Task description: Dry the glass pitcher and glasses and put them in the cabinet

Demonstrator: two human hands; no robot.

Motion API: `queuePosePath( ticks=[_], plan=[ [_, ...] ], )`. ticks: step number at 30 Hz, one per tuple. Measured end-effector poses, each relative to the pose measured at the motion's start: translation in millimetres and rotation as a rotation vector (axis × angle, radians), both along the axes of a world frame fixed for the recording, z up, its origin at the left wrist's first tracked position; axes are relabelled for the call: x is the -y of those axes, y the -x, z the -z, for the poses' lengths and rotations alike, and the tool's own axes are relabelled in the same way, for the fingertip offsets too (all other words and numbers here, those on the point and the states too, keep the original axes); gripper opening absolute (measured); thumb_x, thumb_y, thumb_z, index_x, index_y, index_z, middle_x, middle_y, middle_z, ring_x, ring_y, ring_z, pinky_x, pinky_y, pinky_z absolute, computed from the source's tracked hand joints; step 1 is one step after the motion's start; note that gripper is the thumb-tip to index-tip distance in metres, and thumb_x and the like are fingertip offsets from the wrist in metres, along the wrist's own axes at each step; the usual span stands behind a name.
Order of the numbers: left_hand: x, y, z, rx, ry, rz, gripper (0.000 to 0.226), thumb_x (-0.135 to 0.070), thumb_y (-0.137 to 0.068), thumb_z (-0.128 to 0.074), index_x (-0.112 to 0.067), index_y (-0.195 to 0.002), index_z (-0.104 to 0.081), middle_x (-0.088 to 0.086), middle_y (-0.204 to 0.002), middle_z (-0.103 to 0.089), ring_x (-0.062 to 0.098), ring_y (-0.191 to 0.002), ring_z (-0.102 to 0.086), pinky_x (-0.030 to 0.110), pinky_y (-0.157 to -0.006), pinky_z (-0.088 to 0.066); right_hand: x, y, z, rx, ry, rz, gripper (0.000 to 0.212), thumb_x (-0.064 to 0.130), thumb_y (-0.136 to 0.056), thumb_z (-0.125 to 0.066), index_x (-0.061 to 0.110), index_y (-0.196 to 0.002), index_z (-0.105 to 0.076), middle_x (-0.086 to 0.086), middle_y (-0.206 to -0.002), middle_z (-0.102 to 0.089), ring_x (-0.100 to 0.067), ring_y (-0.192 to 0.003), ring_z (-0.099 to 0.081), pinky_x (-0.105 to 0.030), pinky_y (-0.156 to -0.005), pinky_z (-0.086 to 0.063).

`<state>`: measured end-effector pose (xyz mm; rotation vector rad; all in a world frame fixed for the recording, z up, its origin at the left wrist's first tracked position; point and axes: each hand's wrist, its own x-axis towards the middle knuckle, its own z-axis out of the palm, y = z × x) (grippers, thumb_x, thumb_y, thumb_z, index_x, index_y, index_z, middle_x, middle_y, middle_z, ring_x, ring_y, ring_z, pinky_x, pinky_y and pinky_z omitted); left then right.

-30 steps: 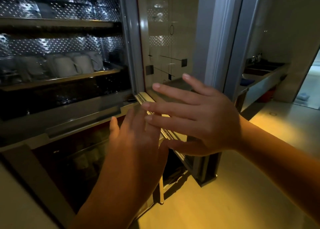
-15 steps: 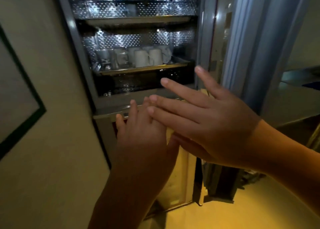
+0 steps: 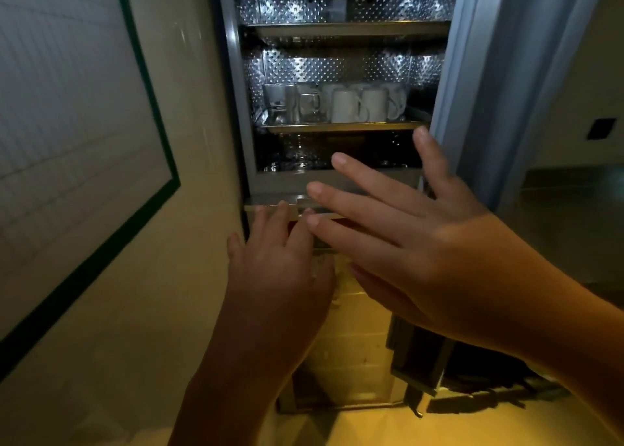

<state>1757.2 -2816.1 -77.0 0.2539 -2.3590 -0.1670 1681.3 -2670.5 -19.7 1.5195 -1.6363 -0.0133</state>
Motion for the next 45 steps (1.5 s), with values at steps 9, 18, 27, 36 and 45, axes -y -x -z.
queuePosePath(
  ticks=[9,18,27,36,45],
  plan=[
    [6.1,-3.8,-1.8,0.044,-0.124,-0.019,0.055,-0.042,-0.083,-0.037,-0.020,-0.132,-0.043,0.010,-0.142,-0.041,0.030,-0.136,-0.026,0.055,-0.103,-0.014,16.7,10.4,3.9,-0.140,-0.011,-0.031,0.032,0.022,-0.095,-0.041,0.010,-0.115,-0.062,-0.012,-0.128,-0.057,-0.032,-0.127,-0.044,-0.058,-0.106,-0.017],
    [14.6,-11.9,7.8,0.031,-0.087,-0.016,0.056,-0.044,-0.084,-0.034,-0.013,-0.128,-0.046,0.016,-0.132,-0.050,0.042,-0.125,-0.042,0.066,-0.095,-0.024,38.4,15.3,2.3,-0.084,0.004,-0.161,0.030,0.022,-0.090,-0.050,0.009,-0.111,-0.065,-0.013,-0.128,-0.057,-0.032,-0.128,-0.042,-0.053,-0.108,-0.015],
    [17.0,-10.7,9.2,-0.015,-0.054,-0.094,0.058,-0.041,-0.082,-0.044,-0.006,-0.127,-0.052,0.021,-0.131,-0.052,0.042,-0.122,-0.044,0.057,-0.090,-0.019,14.7,39.2,10.1,-0.082,-0.080,-0.106,0.039,0.018,-0.087,-0.050,0.010,-0.126,-0.052,-0.014,-0.145,-0.033,-0.031,-0.136,-0.020,-0.053,-0.108,-0.016],
    [19.6,-5.6,12.2,-0.055,0.028,-0.118,0.054,-0.037,-0.081,-0.038,-0.006,-0.123,-0.053,0.022,-0.126,-0.055,0.044,-0.117,-0.049,0.066,-0.086,-0.026,26.0,63.0,14.2,-0.080,-0.085,-0.106,0.049,0.019,-0.090,-0.039,0.016,-0.138,-0.029,-0.003,-0.151,-0.017,-0.024,-0.140,-0.008,-0.053,-0.110,-0.009],
    [29.4,14.1,22.8,-0.054,0.049,-0.094,0.053,-0.033,-0.081,-0.038,-0.009,-0.128,-0.044,0.021,-0.130,-0.052,0.042,-0.123,-0.045,0.068,-0.086,-0.032,49.3,76.6,24.1,-0.052,-0.080,-0.147,0.049,0.020,-0.091,-0.043,0.016,-0.139,-0.032,0.000,-0.151,-0.016,-0.026,-0.141,-0.012,-0.056,-0.109,-0.016]
  ],
)
